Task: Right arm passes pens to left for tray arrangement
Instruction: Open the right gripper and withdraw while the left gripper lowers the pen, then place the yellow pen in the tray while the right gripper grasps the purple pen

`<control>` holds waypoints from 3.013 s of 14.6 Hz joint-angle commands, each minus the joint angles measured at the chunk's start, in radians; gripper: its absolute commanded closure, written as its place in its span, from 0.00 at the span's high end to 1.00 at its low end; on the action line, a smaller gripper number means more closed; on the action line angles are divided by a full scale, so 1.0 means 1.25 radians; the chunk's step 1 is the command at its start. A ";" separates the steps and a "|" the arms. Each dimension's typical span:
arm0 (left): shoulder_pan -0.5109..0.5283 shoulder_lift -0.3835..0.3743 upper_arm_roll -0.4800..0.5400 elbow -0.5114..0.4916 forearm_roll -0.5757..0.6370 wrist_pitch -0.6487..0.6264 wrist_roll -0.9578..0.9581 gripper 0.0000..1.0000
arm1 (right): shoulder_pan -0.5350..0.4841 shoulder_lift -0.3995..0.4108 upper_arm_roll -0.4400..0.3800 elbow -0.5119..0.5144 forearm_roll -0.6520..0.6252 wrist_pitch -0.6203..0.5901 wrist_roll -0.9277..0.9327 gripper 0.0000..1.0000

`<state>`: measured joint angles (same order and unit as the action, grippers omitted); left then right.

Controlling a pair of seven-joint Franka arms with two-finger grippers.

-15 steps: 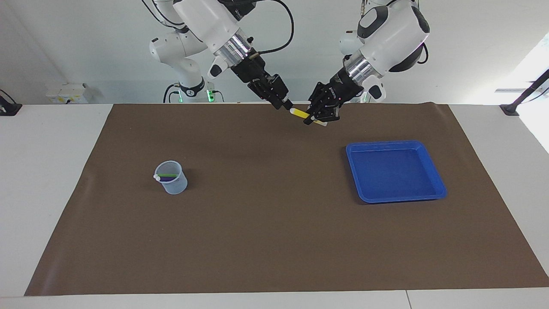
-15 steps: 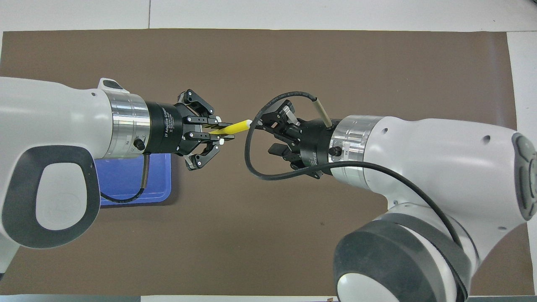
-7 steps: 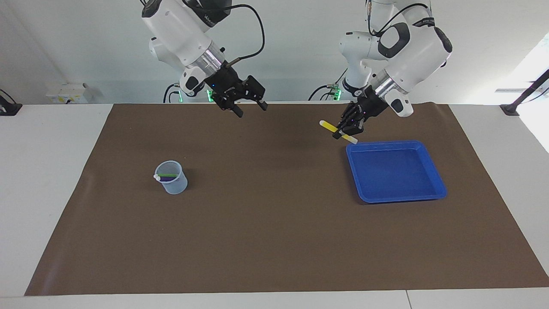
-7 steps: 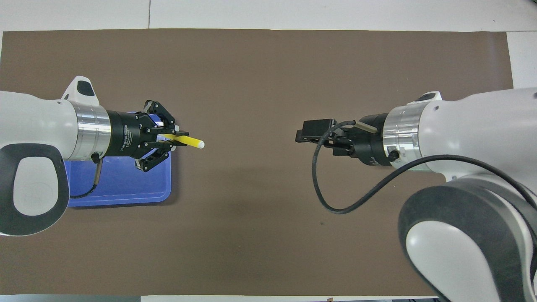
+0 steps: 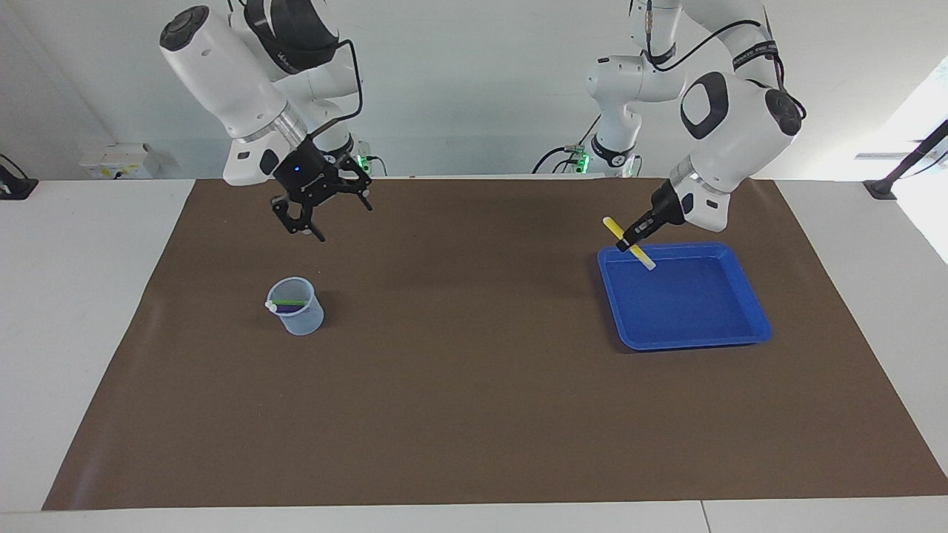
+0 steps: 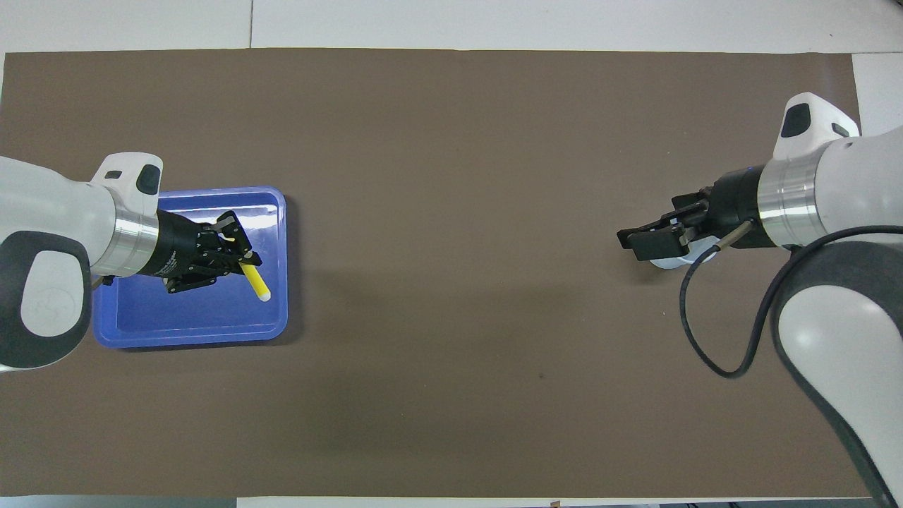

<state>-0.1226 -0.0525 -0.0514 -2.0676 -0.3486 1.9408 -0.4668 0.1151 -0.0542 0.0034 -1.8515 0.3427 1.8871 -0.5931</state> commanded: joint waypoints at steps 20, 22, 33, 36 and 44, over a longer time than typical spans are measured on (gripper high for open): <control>0.066 0.170 -0.006 -0.091 0.150 0.221 0.425 0.14 | -0.210 0.297 0.014 0.082 0.012 -0.026 -0.566 0.77; 0.067 0.170 -0.006 -0.098 0.150 0.233 0.424 0.18 | -0.211 0.297 0.014 0.082 0.012 -0.026 -0.569 0.70; 0.070 0.170 -0.006 -0.102 0.150 0.237 0.415 0.75 | -0.211 0.296 0.013 0.081 0.003 -0.026 -0.569 0.47; 0.070 0.170 -0.007 -0.102 0.150 0.237 0.405 0.76 | -0.212 0.296 0.012 0.082 0.000 -0.025 -0.569 0.46; 0.069 0.167 -0.008 -0.056 0.149 0.168 0.377 0.89 | -0.214 0.296 0.012 0.082 -0.007 -0.024 -0.567 0.27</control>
<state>-0.0423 0.1643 -0.0565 -2.1714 -0.1796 2.2032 0.0335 -0.1383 0.3410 0.0106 -1.7148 0.3358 1.8340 -1.2742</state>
